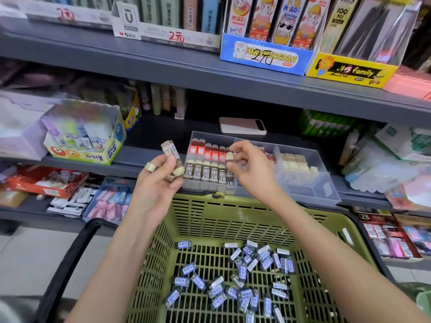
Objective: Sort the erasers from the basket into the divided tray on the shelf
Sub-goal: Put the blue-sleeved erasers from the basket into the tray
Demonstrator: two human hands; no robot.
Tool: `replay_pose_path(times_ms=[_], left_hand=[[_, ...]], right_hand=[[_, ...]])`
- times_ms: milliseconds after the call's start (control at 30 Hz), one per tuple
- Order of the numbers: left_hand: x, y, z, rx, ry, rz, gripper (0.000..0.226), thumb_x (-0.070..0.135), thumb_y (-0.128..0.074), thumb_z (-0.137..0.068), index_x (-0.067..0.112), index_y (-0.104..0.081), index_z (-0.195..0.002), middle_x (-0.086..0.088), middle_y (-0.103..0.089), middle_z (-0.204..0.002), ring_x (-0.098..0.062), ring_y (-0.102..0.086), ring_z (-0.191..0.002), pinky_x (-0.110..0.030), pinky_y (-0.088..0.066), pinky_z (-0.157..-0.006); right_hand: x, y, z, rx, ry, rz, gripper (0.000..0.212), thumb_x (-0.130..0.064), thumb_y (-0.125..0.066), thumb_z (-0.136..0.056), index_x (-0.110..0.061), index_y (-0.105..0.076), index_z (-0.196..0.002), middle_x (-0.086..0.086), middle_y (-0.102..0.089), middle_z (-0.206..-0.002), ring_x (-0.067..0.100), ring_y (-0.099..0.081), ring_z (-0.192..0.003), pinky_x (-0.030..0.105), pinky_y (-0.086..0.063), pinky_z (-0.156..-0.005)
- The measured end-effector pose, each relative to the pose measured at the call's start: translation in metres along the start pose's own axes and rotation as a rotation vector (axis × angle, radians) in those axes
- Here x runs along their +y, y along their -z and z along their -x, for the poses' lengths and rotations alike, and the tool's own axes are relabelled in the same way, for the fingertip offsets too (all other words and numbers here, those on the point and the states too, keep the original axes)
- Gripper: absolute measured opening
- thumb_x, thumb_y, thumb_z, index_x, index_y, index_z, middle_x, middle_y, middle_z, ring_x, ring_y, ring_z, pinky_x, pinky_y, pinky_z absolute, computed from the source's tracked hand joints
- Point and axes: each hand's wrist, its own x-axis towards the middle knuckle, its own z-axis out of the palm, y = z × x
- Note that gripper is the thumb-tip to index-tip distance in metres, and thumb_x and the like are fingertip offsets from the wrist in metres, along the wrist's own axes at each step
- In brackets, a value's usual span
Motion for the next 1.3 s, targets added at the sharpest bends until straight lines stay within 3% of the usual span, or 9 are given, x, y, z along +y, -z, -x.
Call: replay_pose_path(times_ms=[133, 267, 467, 567, 700, 933, 1067, 1167, 1300], left_hand=[[-0.001, 0.0, 0.0, 0.047, -0.005, -0.041, 0.018, 0.013, -0.062, -0.08, 0.018, -0.069, -0.064, 0.003, -0.057, -0.065, -0.004, -0.047, -0.056, -0.015, -0.033, -0.043], [-0.003, 0.001, -0.001, 0.084, -0.012, -0.075, 0.003, 0.014, -0.064, -0.077, 0.012, -0.065, -0.079, 0.002, -0.06, -0.066, -0.005, -0.047, -0.057, -0.015, -0.033, -0.043], [-0.004, 0.001, -0.001, 0.137, -0.024, -0.136, 0.011, 0.015, -0.069, -0.071, 0.014, -0.073, -0.081, -0.003, -0.061, -0.073, -0.007, -0.045, -0.061, -0.015, -0.032, -0.043], [-0.005, -0.001, 0.001, 0.134, -0.027, -0.168, 0.025, 0.016, -0.069, -0.07, 0.009, -0.07, -0.093, -0.007, -0.062, -0.084, -0.007, -0.047, -0.063, -0.014, -0.032, -0.044], [-0.004, -0.002, 0.003, 0.069, -0.021, -0.254, 0.029, 0.017, -0.068, -0.071, 0.006, -0.066, -0.099, 0.0, -0.064, -0.072, -0.004, -0.05, -0.057, -0.014, -0.033, -0.043], [0.001, -0.001, 0.0, 0.035, 0.01, -0.075, 0.026, 0.025, -0.06, -0.078, 0.002, -0.065, -0.088, -0.004, -0.06, -0.071, -0.005, -0.049, -0.054, -0.012, -0.033, -0.039], [0.003, 0.001, -0.001, 0.06, -0.024, -0.067, 0.015, 0.016, -0.06, -0.078, 0.014, -0.075, -0.075, -0.006, -0.071, -0.078, -0.01, -0.066, -0.068, -0.013, -0.044, -0.047], [0.002, 0.002, -0.001, 0.058, -0.024, -0.104, 0.014, 0.014, -0.062, -0.078, 0.01, -0.073, -0.086, -0.009, -0.072, -0.086, -0.013, -0.067, -0.078, -0.016, -0.048, -0.054], [0.004, 0.003, -0.002, 0.146, -0.051, -0.07, 0.02, 0.014, -0.061, -0.08, 0.008, -0.063, -0.099, -0.003, -0.064, -0.076, -0.01, -0.058, -0.071, -0.019, -0.046, -0.057]], right_hand=[[0.004, 0.003, -0.003, -0.07, -0.163, -0.119, 0.019, -0.017, -0.067, -0.081, -0.03, -0.054, -0.087, -0.013, -0.059, -0.074, 0.011, -0.056, -0.085, 0.033, -0.044, -0.08], [0.01, 0.003, -0.003, 0.009, 0.032, 0.339, 0.015, -0.034, -0.067, -0.08, -0.022, -0.071, -0.088, -0.003, -0.057, -0.096, 0.019, -0.042, -0.097, 0.027, -0.027, -0.081], [0.001, 0.006, -0.001, 0.017, 0.158, 0.664, 0.026, -0.036, -0.062, -0.083, -0.023, -0.073, -0.103, 0.005, -0.056, -0.104, 0.028, -0.045, -0.098, 0.035, -0.029, -0.08], [-0.023, 0.0, 0.004, 0.112, 0.196, 0.373, 0.026, -0.03, -0.063, -0.086, -0.018, -0.07, -0.109, 0.003, -0.059, -0.1, 0.024, -0.048, -0.095, 0.032, -0.033, -0.08], [-0.061, -0.006, 0.003, -0.275, 0.042, -0.404, 0.034, -0.017, -0.058, -0.091, -0.017, -0.056, -0.125, 0.0, -0.058, -0.104, 0.01, -0.053, -0.091, 0.02, -0.043, -0.084], [-0.07, -0.005, -0.01, -0.332, -0.115, -0.692, 0.016, 0.001, -0.064, -0.083, -0.009, -0.056, -0.093, 0.008, -0.059, -0.084, 0.017, -0.055, -0.064, 0.025, -0.047, -0.063], [-0.063, -0.007, -0.007, -0.33, -0.135, -0.548, 0.026, 0.009, -0.064, -0.076, -0.011, -0.055, -0.089, 0.008, -0.057, -0.075, 0.016, -0.053, -0.059, 0.025, -0.047, -0.061], [-0.062, -0.009, -0.005, -0.426, -0.103, -0.38, 0.041, 0.003, -0.068, -0.074, -0.021, -0.059, -0.106, 0.005, -0.054, -0.068, 0.017, -0.052, -0.065, 0.026, -0.045, -0.067], [-0.06, -0.013, -0.014, -0.304, -0.32, -0.533, 0.023, 0.003, -0.069, -0.077, -0.014, -0.061, -0.089, 0.005, -0.06, -0.067, 0.015, -0.058, -0.058, 0.023, -0.053, -0.055]])
